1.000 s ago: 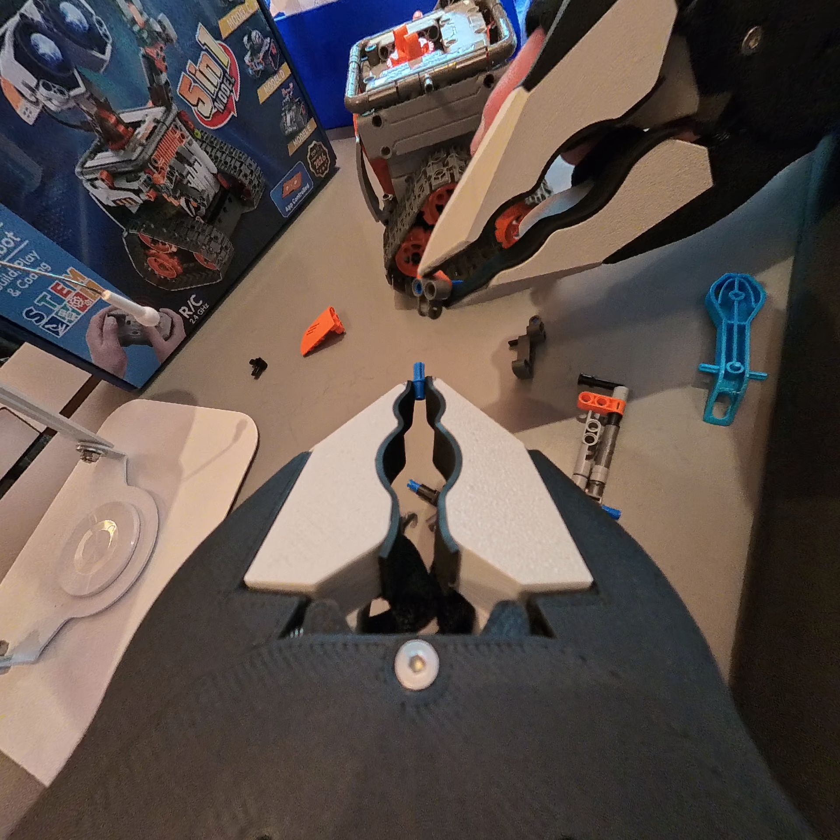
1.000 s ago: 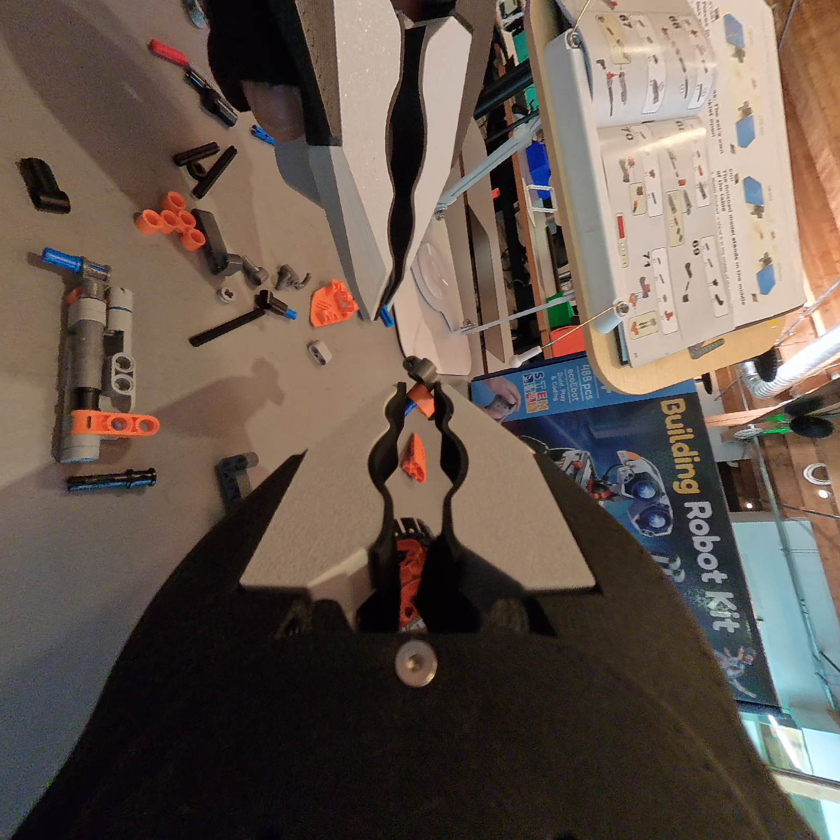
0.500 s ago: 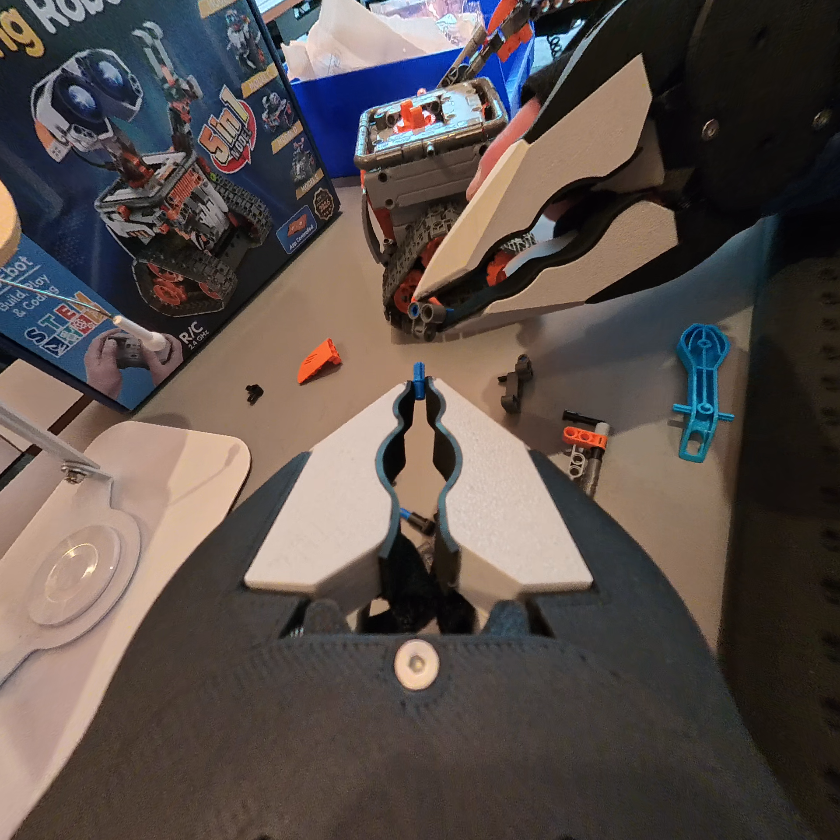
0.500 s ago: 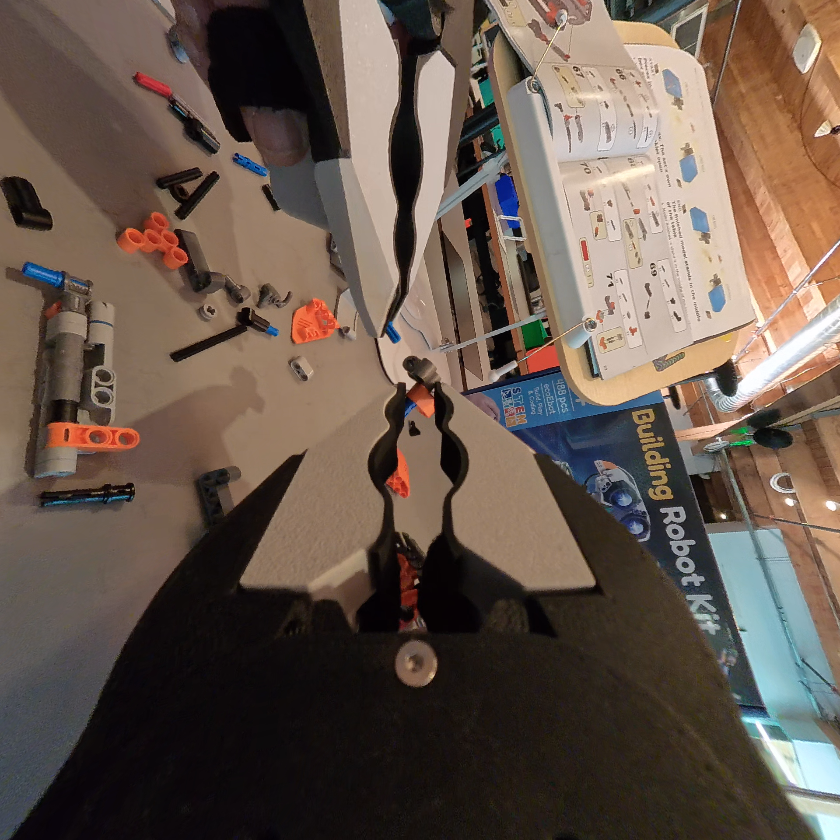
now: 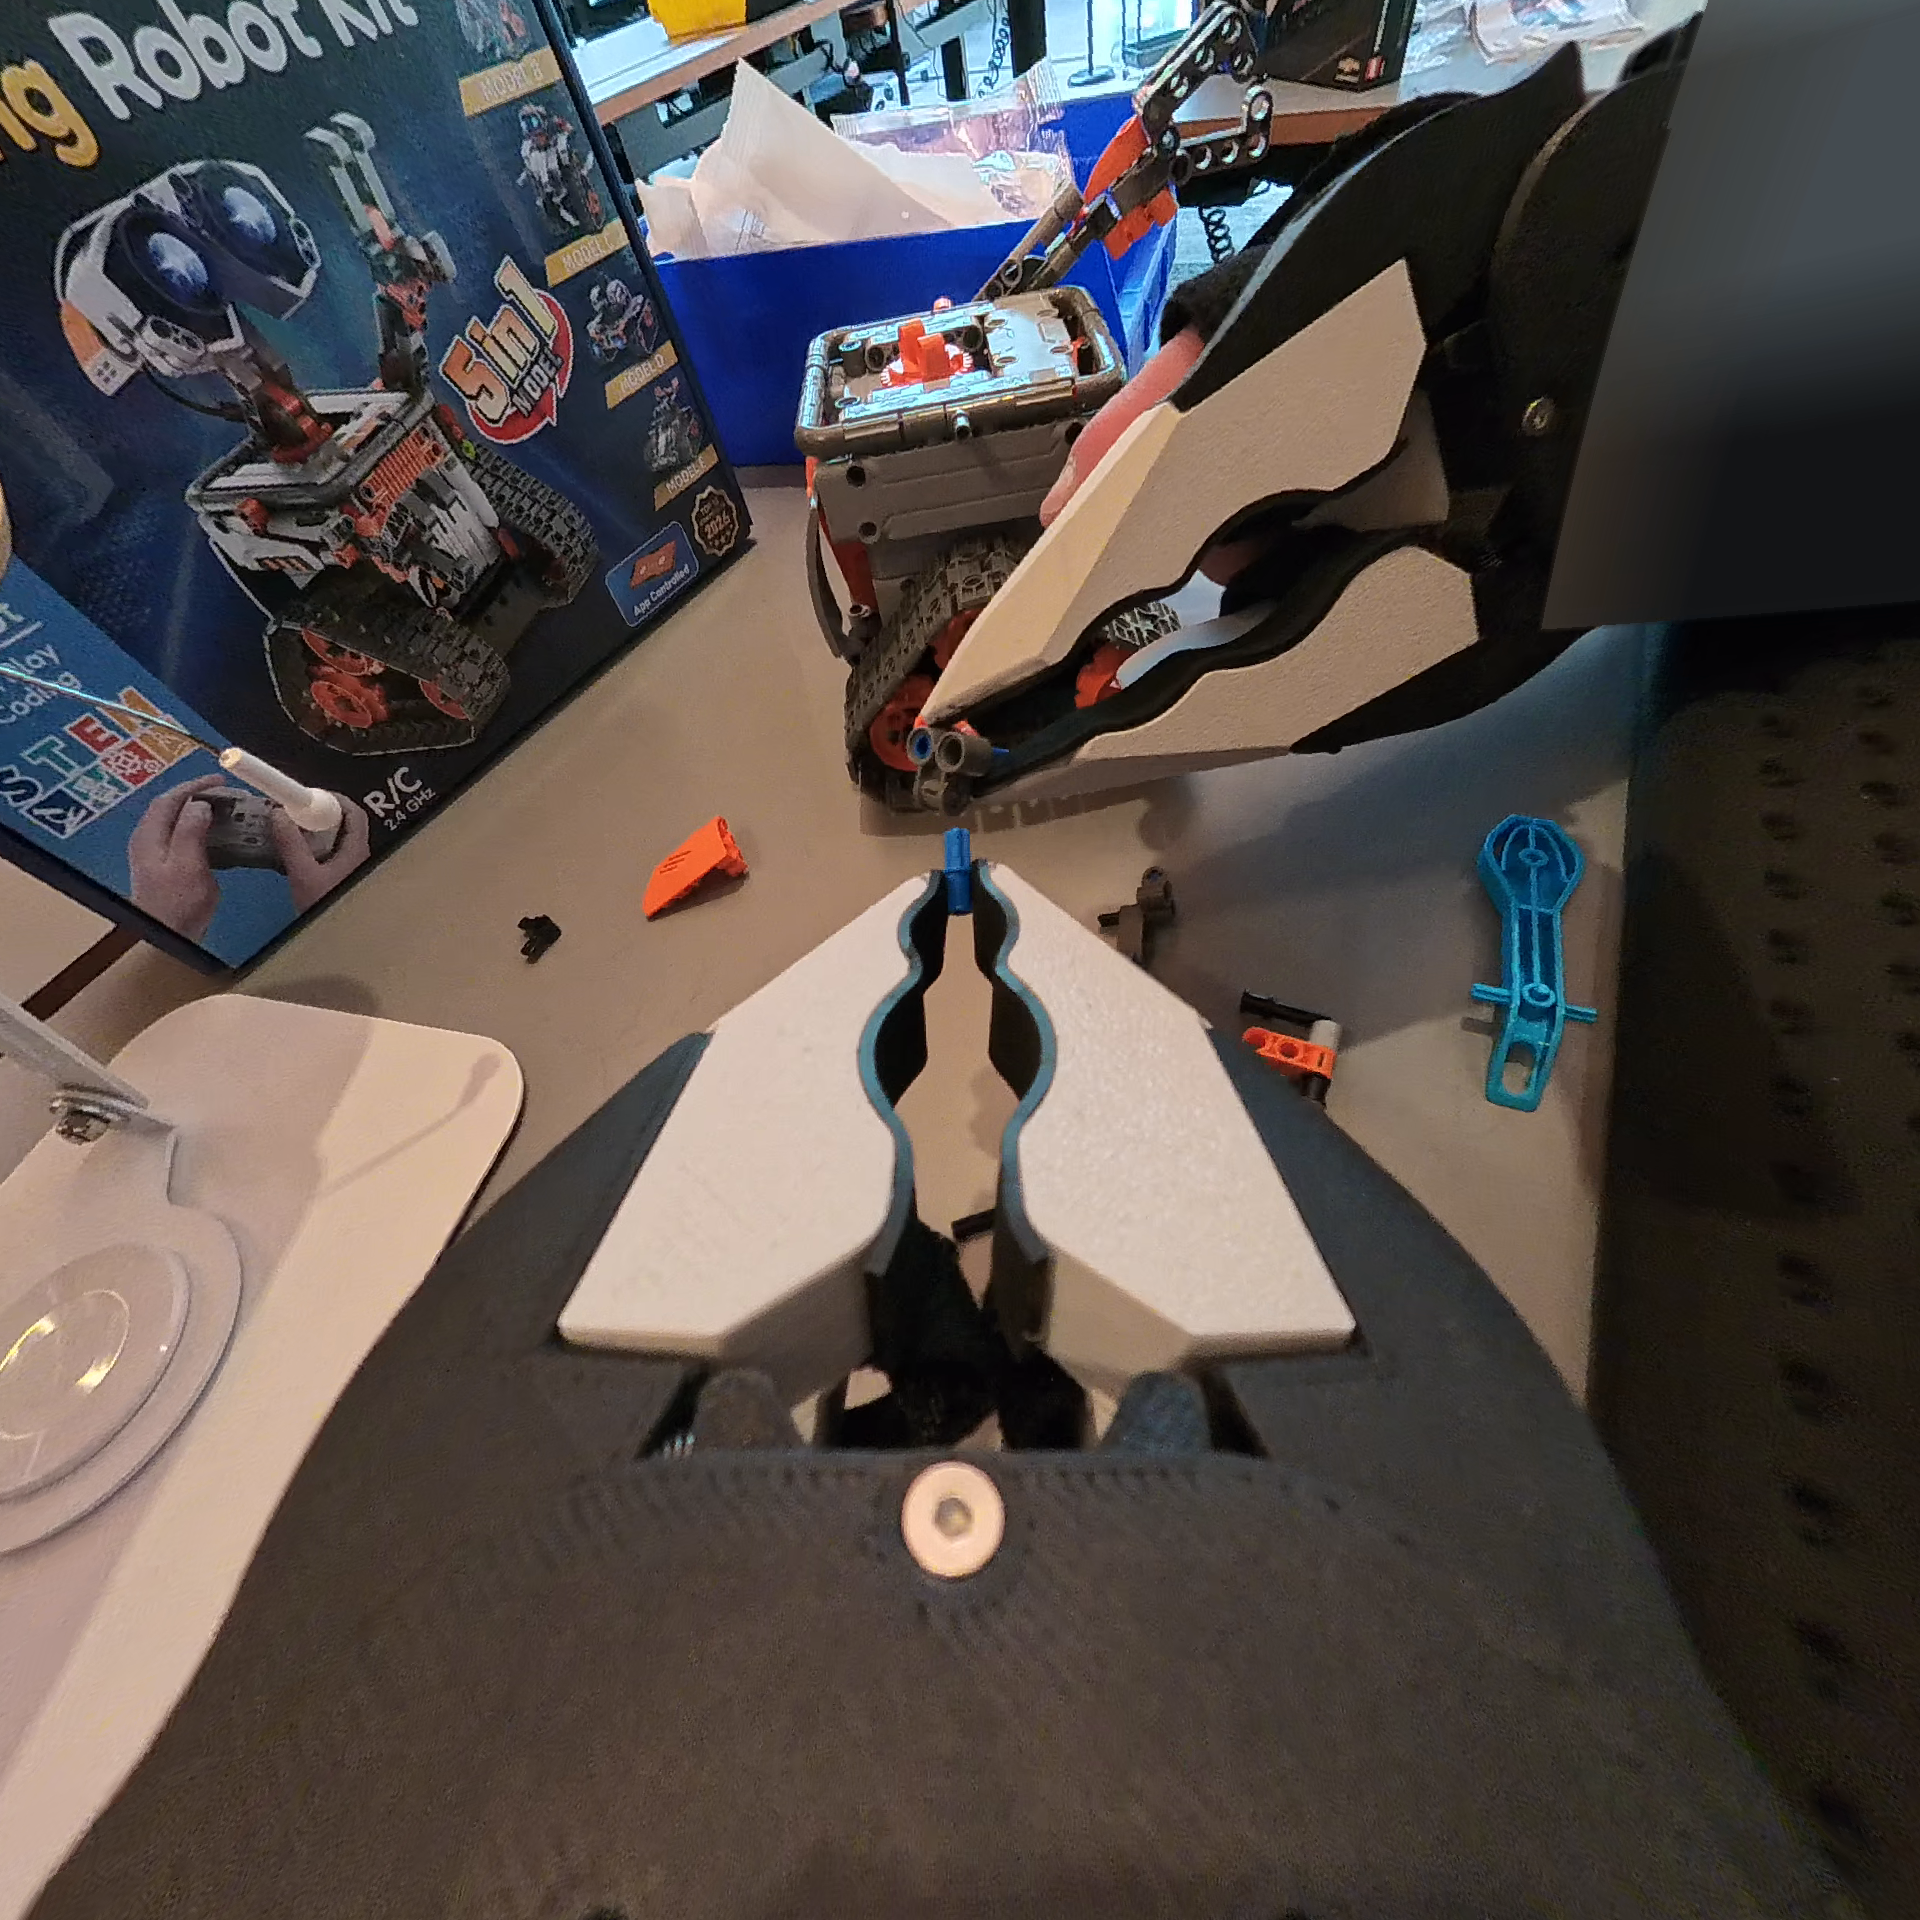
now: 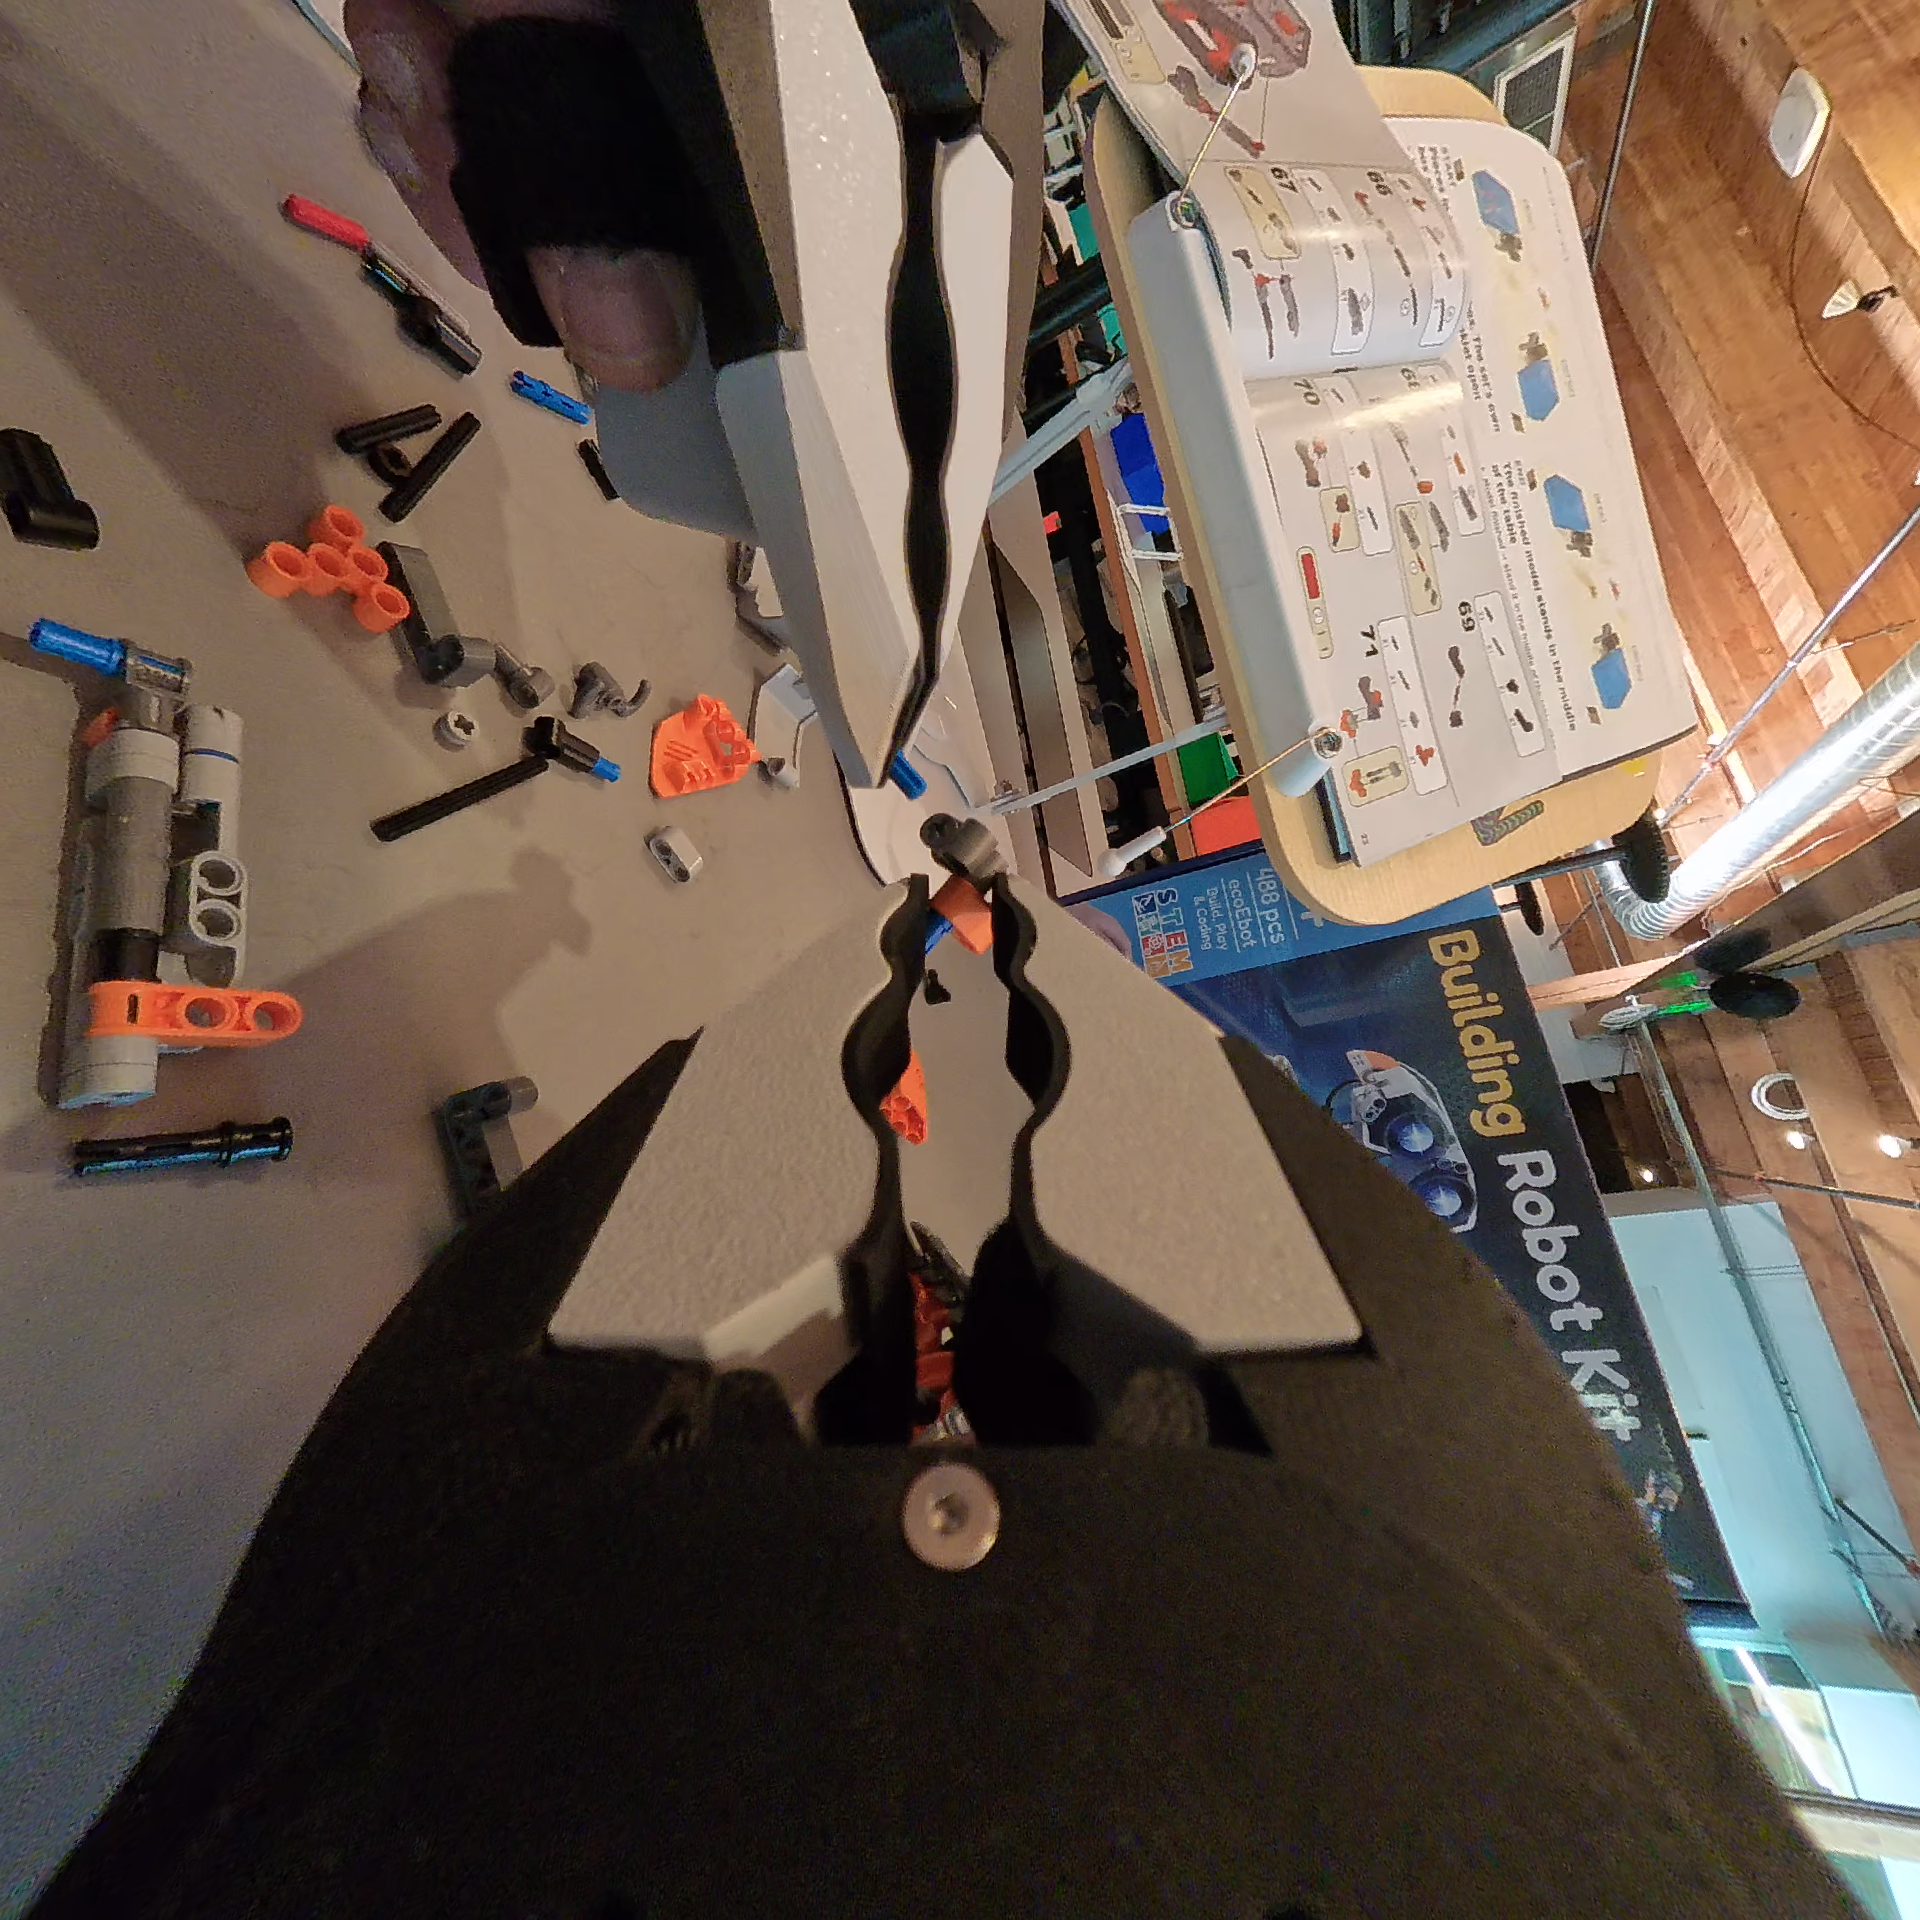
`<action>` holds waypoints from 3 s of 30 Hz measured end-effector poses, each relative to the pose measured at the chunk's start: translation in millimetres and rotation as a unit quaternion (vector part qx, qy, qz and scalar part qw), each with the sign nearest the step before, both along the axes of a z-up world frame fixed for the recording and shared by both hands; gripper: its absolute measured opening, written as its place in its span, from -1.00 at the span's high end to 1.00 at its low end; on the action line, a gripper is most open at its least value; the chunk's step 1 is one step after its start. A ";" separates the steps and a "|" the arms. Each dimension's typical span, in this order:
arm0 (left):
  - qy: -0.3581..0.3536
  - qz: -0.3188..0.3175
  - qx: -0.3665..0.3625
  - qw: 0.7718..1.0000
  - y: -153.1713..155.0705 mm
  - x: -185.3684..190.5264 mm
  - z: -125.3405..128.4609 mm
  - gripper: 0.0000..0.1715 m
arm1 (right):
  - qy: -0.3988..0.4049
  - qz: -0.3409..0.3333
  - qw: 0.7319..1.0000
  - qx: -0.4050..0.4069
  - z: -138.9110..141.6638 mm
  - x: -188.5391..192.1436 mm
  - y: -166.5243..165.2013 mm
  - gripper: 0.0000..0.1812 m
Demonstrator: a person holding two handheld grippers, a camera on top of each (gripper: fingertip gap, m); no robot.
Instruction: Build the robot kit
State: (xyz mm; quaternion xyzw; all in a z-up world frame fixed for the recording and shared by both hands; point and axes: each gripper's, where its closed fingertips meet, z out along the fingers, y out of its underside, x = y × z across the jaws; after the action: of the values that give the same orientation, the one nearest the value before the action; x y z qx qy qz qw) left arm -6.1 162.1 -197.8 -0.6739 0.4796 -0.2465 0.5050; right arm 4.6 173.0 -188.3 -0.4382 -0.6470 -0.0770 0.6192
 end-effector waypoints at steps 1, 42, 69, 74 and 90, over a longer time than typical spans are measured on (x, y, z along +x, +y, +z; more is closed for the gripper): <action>-0.001 -0.001 -0.003 1.000 -0.5 0.8 -0.4 0.97 | -0.002 0.000 1.000 0.002 -0.2 -0.1 -0.1 0.90; -0.008 0.005 -0.062 0.998 6.9 -3.0 -5.9 0.98 | 0.086 -0.032 0.954 -0.284 33.2 78.7 3.8 0.89; 0.069 -0.010 0.009 0.997 10.4 -23.6 -9.9 0.97 | -0.121 -0.310 0.894 -0.299 -86.8 62.1 38.4 0.69; 0.076 -0.014 0.005 0.997 9.3 -21.0 -14.0 0.97 | -0.131 -0.345 0.876 -0.309 -90.0 66.2 43.1 0.68; 0.079 -0.011 -0.002 0.997 11.2 -22.1 -19.1 0.98 | -0.179 -0.365 0.846 -0.344 -99.7 64.8 50.7 0.90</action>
State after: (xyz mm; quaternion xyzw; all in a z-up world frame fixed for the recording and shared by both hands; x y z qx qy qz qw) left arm -28.2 173.3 -216.9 -0.6872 0.5246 -0.1990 0.4614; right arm 69.3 223.7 -288.0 -0.8067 -0.5245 -0.1467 0.2295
